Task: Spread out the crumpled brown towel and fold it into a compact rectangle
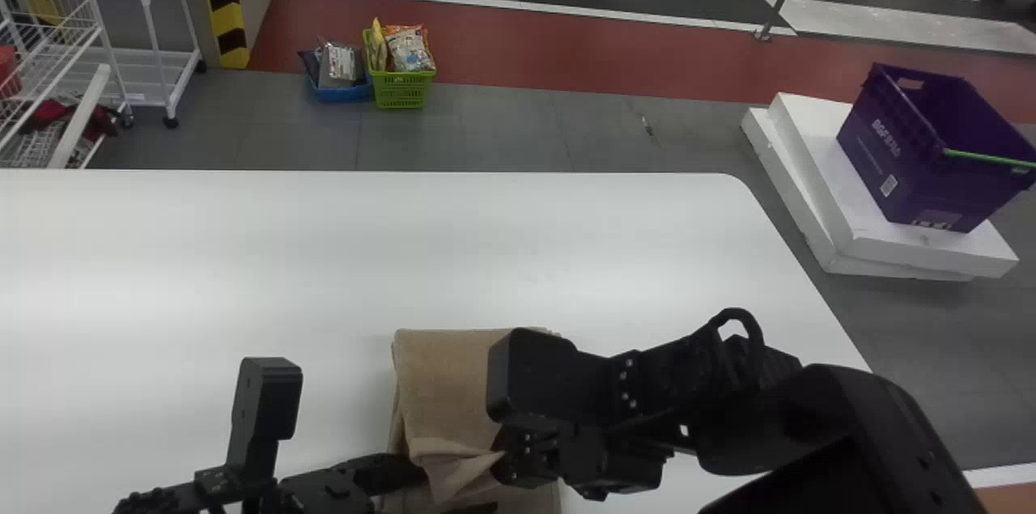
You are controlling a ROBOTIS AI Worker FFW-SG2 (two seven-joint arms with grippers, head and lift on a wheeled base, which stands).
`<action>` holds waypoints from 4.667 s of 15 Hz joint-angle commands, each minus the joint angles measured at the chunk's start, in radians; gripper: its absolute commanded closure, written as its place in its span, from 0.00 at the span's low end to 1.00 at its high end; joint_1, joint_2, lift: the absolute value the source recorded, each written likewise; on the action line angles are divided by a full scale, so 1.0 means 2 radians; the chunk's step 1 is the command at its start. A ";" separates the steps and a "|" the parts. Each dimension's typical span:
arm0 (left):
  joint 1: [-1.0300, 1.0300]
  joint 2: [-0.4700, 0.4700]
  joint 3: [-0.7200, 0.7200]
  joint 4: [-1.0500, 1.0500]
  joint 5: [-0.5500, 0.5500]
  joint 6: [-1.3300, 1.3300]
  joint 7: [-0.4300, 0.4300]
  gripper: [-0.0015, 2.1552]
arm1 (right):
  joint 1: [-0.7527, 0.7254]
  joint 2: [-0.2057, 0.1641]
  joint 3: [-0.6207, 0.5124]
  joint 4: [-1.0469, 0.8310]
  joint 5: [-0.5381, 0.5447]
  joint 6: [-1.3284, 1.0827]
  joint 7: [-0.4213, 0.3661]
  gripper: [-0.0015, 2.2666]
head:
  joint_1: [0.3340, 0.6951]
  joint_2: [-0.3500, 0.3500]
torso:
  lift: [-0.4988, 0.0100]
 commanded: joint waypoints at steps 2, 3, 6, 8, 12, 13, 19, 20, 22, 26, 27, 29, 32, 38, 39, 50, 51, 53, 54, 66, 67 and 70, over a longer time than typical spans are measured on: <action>0.000 0.001 0.000 0.001 0.001 0.000 0.000 0.05 | 0.001 0.001 0.011 0.005 0.007 0.000 0.002 0.56 | 1.00 0.19 | 0.73; 0.000 0.001 0.000 0.001 0.001 0.000 0.000 0.05 | 0.001 0.001 0.011 0.005 0.007 0.003 0.002 0.43 | 1.00 0.19 | 0.73; 0.000 0.001 0.000 0.002 0.000 -0.002 0.000 0.05 | 0.002 0.001 0.012 0.006 0.012 0.003 0.002 0.25 | 1.00 0.19 | 0.73; 0.000 0.001 0.000 0.002 0.000 0.000 0.000 0.05 | 0.002 0.002 0.012 0.006 0.012 0.003 0.002 0.25 | 1.00 0.19 | 0.73; 0.000 0.001 0.000 0.002 0.001 -0.002 0.000 0.05 | -0.002 0.003 0.022 0.014 0.020 0.002 0.002 0.25 | 1.00 0.19 | 0.73; 0.000 0.001 0.000 0.002 0.001 -0.002 -0.001 0.05 | -0.003 0.004 0.025 0.017 0.024 0.002 0.002 0.25 | 1.00 0.19 | 0.73; 0.001 0.001 0.004 0.001 0.001 -0.002 -0.004 0.05 | -0.018 0.013 0.026 0.040 0.029 -0.011 0.002 0.25 | 1.00 0.19 | 0.73; 0.001 0.001 0.004 0.002 0.001 -0.003 -0.004 0.05 | -0.019 0.015 0.026 0.043 0.030 -0.012 0.002 0.25 | 1.00 0.20 | 0.73; 0.001 0.001 0.006 0.002 0.001 -0.003 -0.005 0.05 | -0.023 0.019 0.033 0.055 0.040 -0.015 0.002 0.25 | 1.00 0.20 | 0.73; 0.000 0.001 0.008 0.004 0.002 -0.005 -0.005 0.05 | -0.031 0.022 0.039 0.063 0.043 -0.017 0.002 0.25 | 1.00 0.21 | 0.73; 0.000 0.001 0.008 0.004 0.002 -0.005 -0.005 0.05 | -0.033 0.023 0.039 0.066 0.043 -0.020 0.002 0.26 | 1.00 0.21 | 0.73; -0.002 0.001 0.010 0.005 0.002 -0.006 -0.006 0.05 | -0.040 0.026 0.044 0.073 0.043 -0.025 0.002 0.28 | 1.00 0.22 | 0.73; -0.003 0.001 0.014 0.008 0.002 -0.006 -0.007 0.05 | -0.045 0.031 0.046 0.079 0.043 -0.028 0.002 0.45 | 1.00 0.23 | 0.73; -0.005 0.001 0.014 0.012 0.002 -0.008 -0.008 0.05 | -0.051 0.037 0.045 0.083 0.035 -0.028 0.002 0.57 | 1.00 0.26 | 0.73; -0.006 0.001 0.014 0.012 0.002 -0.008 -0.008 0.05 | -0.052 0.037 0.043 0.080 0.033 -0.026 0.002 0.57 | 1.00 0.27 | 0.73; -0.006 0.001 0.013 0.011 0.002 -0.008 -0.008 0.06 | -0.044 0.037 0.027 0.024 -0.011 0.005 0.002 0.57 | 1.00 0.30 | 0.73; -0.007 0.001 0.013 0.011 0.002 -0.008 -0.008 0.06 | -0.040 0.037 0.027 0.021 -0.009 0.008 0.002 0.57 | 1.00 0.30 | 0.73; -0.008 0.001 0.013 0.011 0.002 -0.008 -0.008 0.06 | -0.037 0.036 0.029 0.021 -0.007 0.008 0.002 0.57 | 1.00 0.31 | 0.73; -0.008 0.001 0.014 0.012 0.001 -0.008 -0.008 0.06 | -0.035 0.035 0.032 0.021 -0.006 0.008 0.002 0.57 | 1.00 0.31 | 0.73; -0.011 0.001 0.021 0.017 0.002 -0.008 -0.004 0.06 | -0.009 0.013 0.029 -0.022 0.000 0.015 0.002 0.57 | 1.00 0.31 | 0.73; -0.011 0.001 0.020 0.017 0.003 -0.008 -0.004 0.06 | -0.007 0.011 0.029 -0.023 0.000 0.017 0.002 0.57 | 1.00 0.31 | 0.73; -0.011 0.001 0.021 0.017 0.003 -0.008 -0.004 0.06 | -0.002 0.008 0.030 -0.028 0.001 0.022 0.002 0.57 | 1.00 0.30 | 0.73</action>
